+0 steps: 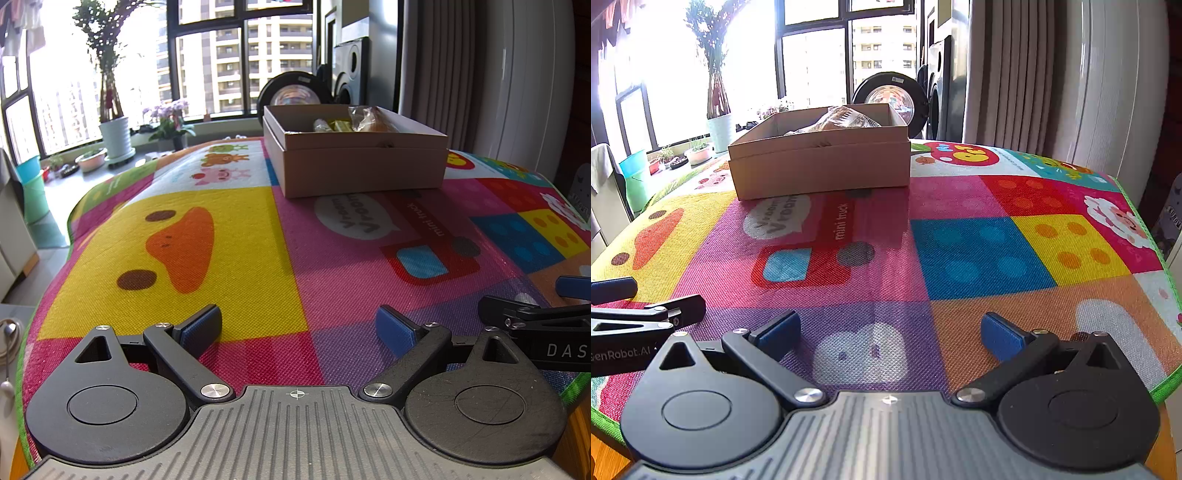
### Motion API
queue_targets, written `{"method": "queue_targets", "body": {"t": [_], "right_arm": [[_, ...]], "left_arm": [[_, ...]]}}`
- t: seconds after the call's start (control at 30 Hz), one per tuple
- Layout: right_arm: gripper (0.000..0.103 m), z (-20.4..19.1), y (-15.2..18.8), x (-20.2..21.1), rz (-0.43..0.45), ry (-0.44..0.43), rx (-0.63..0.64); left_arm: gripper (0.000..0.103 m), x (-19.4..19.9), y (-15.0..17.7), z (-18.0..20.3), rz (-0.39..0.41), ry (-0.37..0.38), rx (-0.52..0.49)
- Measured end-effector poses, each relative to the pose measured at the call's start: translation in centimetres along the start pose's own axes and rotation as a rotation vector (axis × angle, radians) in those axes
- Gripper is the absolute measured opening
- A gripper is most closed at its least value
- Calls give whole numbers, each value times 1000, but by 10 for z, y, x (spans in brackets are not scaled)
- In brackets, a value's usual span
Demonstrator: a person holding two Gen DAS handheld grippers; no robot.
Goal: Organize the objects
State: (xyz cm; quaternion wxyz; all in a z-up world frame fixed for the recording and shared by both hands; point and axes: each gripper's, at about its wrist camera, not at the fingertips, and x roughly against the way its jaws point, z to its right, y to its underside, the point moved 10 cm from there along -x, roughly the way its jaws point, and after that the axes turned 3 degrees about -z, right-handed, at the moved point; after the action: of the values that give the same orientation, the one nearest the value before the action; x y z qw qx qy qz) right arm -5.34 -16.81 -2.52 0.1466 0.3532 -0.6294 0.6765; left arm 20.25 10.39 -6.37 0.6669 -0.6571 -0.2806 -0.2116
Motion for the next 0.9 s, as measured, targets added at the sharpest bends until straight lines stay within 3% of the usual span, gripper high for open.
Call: {"method": "queue_targets", "body": {"t": [0.9], "right_arm": [[103,0,0,0,0,0,1]], "left_arm": [[95,0,0,1,0,-1,-2]]}}
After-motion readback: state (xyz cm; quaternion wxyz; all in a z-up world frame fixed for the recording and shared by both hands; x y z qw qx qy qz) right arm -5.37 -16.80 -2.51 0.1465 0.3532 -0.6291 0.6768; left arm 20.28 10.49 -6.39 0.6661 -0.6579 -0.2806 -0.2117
